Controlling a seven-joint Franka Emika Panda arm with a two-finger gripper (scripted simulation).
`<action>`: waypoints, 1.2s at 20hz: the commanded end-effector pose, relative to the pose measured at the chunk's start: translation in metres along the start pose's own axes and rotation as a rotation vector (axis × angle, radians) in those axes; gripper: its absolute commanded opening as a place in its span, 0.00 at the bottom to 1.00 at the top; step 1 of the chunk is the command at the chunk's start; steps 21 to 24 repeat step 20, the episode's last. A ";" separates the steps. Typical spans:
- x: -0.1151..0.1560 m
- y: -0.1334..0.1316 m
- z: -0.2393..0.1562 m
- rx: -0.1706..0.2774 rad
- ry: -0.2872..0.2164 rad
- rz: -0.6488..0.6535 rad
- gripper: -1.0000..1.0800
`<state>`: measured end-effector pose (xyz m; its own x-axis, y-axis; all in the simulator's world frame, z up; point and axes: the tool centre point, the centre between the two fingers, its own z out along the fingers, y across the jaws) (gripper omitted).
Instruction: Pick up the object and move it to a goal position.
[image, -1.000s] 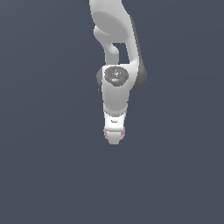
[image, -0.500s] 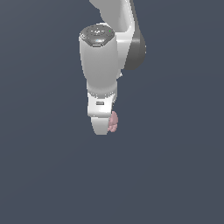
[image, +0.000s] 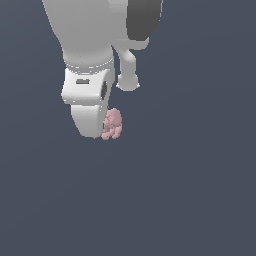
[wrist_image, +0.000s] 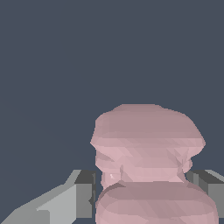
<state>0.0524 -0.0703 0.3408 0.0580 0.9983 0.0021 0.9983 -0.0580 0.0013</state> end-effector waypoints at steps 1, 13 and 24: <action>-0.008 0.003 -0.021 0.001 0.000 0.000 0.00; -0.029 0.014 -0.070 0.001 -0.002 0.001 0.00; -0.031 0.016 -0.076 0.001 -0.002 0.001 0.00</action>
